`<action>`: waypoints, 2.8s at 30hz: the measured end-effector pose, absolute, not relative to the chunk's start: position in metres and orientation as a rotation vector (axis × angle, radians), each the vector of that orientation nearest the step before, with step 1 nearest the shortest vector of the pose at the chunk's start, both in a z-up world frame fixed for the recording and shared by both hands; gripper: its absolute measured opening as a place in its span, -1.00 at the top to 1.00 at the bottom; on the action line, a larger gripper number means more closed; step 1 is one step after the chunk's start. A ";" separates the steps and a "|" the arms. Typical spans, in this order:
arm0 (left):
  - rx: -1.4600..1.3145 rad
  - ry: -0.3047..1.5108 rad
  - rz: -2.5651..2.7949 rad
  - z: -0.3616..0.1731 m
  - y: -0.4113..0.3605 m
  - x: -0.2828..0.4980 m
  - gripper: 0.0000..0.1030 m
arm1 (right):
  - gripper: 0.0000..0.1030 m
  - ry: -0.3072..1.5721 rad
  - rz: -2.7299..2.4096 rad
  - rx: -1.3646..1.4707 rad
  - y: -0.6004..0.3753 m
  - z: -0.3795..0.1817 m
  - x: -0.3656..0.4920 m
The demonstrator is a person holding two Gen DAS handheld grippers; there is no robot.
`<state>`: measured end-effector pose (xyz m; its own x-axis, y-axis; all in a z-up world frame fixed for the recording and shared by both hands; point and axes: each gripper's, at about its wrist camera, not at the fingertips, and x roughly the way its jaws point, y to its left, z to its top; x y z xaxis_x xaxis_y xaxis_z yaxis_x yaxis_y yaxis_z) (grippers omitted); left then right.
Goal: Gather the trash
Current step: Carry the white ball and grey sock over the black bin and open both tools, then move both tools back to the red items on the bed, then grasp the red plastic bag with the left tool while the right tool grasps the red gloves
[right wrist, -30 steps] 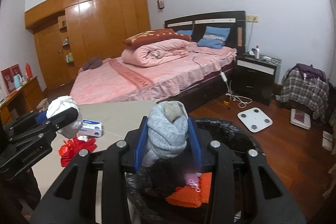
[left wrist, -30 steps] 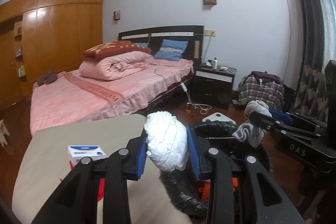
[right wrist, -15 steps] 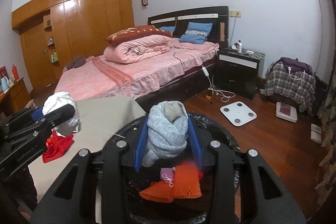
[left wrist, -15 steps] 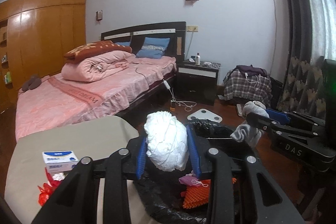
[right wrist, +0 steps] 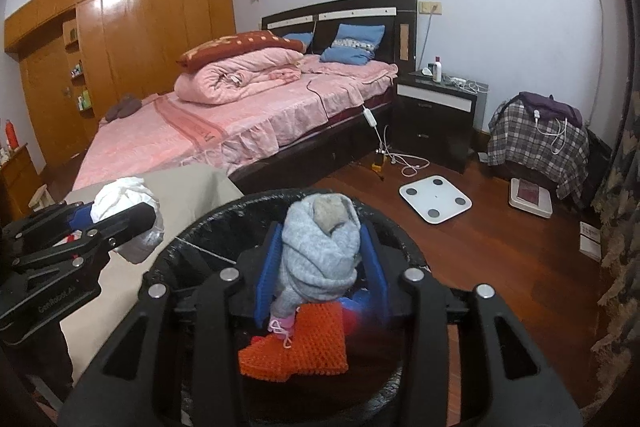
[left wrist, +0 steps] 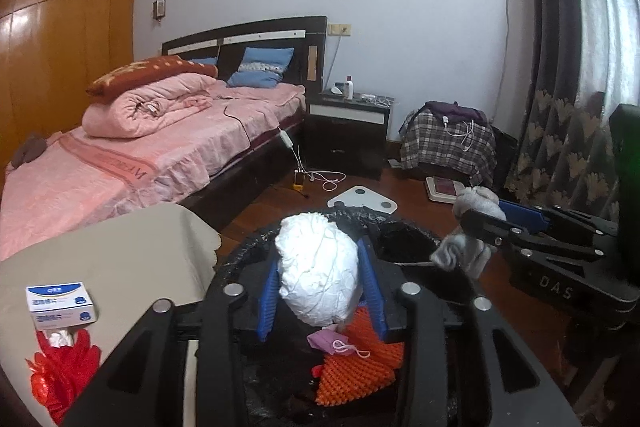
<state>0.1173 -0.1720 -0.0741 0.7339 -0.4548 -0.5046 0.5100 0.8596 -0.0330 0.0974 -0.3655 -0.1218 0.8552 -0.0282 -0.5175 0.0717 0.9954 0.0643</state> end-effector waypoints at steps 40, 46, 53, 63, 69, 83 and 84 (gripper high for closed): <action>-0.002 0.621 0.135 -0.129 0.128 0.104 -0.75 | -0.90 0.578 0.312 0.033 -0.145 -0.141 0.146; -0.024 0.694 0.154 -0.160 0.152 0.119 -0.67 | -0.90 0.615 0.330 0.008 -0.121 -0.158 0.160; -0.038 0.746 0.126 -0.182 0.157 0.133 -0.59 | -0.90 0.648 0.339 -0.018 -0.107 -0.172 0.167; -0.113 0.839 0.033 -0.200 0.162 0.147 0.22 | -0.90 0.675 0.351 -0.043 -0.094 -0.182 0.175; -0.150 0.791 0.070 -0.192 0.175 0.136 0.26 | -0.90 0.685 0.370 -0.053 -0.083 -0.185 0.177; -0.071 0.788 0.217 -0.187 0.220 0.112 0.26 | -0.90 0.735 0.450 -0.073 -0.017 -0.208 0.188; -0.074 0.789 0.222 -0.187 0.223 0.111 0.26 | -0.90 0.745 0.454 -0.075 -0.012 -0.210 0.188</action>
